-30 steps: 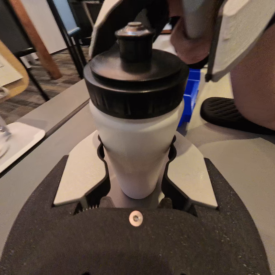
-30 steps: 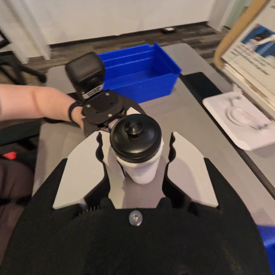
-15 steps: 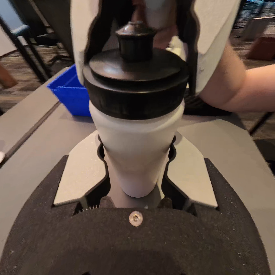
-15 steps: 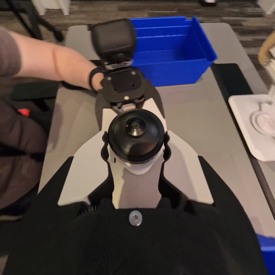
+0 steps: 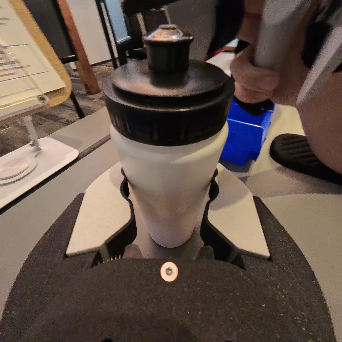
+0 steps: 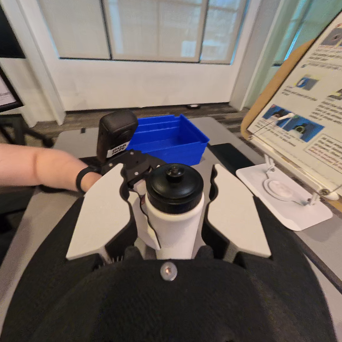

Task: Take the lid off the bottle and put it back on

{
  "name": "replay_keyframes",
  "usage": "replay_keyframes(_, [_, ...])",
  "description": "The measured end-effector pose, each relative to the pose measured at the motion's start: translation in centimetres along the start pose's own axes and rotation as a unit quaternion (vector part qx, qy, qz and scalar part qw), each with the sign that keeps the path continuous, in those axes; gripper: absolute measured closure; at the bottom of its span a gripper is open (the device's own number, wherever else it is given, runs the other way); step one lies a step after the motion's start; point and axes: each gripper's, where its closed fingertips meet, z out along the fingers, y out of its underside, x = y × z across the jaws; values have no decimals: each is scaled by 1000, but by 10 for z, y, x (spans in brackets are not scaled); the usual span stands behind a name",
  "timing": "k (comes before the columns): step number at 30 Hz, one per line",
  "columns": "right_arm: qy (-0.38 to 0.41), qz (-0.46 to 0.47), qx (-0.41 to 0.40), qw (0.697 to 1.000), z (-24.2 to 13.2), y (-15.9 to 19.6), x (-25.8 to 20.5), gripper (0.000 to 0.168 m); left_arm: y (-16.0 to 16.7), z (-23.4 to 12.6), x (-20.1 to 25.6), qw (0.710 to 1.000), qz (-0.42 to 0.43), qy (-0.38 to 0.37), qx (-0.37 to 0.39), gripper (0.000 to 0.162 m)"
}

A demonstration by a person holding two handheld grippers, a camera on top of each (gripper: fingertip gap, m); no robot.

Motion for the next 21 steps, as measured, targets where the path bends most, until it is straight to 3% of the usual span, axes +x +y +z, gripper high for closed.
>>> replay_keyframes(4, [36,-2,-24,999,15,20,6,84,1,-3,-11,1000,-21,-18,4,76])
replay_keyframes(7, [49,-7,-37,998,18,29,12,99,1,-3,-11,1000,-21,-19,3,76])
replay_keyframes(10, [18,-11,-46,999,15,30,9,98,1,-3,-8,1000,-15,-2,-1,76])
replay_keyframes(14, [-120,-10,-56,991,-2,30,-13,98,-1,-3,23,993,-9,116,6,76])
replay_keyframes(17, [-267,-14,-45,963,-26,31,-45,98,0,-11,66,972,35,233,12,77])
replay_keyframes(21, [-391,-2,-26,920,-45,31,-78,98,4,-26,107,940,76,334,3,76])
